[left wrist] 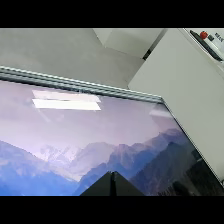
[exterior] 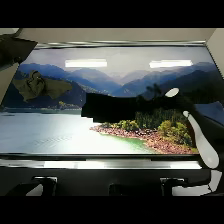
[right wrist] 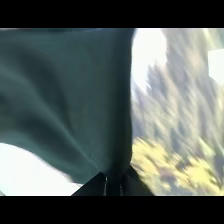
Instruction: Fold the shirts.
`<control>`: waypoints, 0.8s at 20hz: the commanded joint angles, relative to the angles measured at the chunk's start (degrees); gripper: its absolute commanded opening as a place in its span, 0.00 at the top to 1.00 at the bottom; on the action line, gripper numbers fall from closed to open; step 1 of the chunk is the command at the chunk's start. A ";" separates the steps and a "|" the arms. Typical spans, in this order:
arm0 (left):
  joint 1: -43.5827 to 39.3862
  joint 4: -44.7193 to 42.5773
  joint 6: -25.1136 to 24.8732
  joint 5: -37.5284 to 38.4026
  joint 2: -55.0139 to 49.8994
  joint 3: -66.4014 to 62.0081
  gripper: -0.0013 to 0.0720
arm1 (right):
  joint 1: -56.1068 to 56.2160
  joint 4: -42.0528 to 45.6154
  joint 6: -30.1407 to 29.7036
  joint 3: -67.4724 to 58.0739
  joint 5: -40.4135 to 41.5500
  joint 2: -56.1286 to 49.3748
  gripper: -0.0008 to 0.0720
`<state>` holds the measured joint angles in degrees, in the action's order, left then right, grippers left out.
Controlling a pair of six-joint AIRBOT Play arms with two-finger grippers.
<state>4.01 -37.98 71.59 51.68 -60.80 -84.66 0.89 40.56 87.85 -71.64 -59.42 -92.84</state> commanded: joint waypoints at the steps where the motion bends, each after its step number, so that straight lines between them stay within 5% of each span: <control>1: -0.28 -0.07 -0.07 -0.04 0.02 0.02 0.94 | -7.39 4.37 0.37 -9.18 -5.81 4.63 0.94; 5: -0.28 -0.24 -0.24 0.00 0.02 0.02 0.94 | -21.35 17.53 6.73 -20.72 -17.40 9.57 0.94; 16: -0.28 -1.75 -1.31 2.97 0.02 0.02 0.94 | -53.31 18.67 15.52 -26.80 -28.74 22.14 0.94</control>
<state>3.70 -38.72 70.61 54.15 -60.80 -84.66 -45.39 58.87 101.30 -97.84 -84.31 -73.60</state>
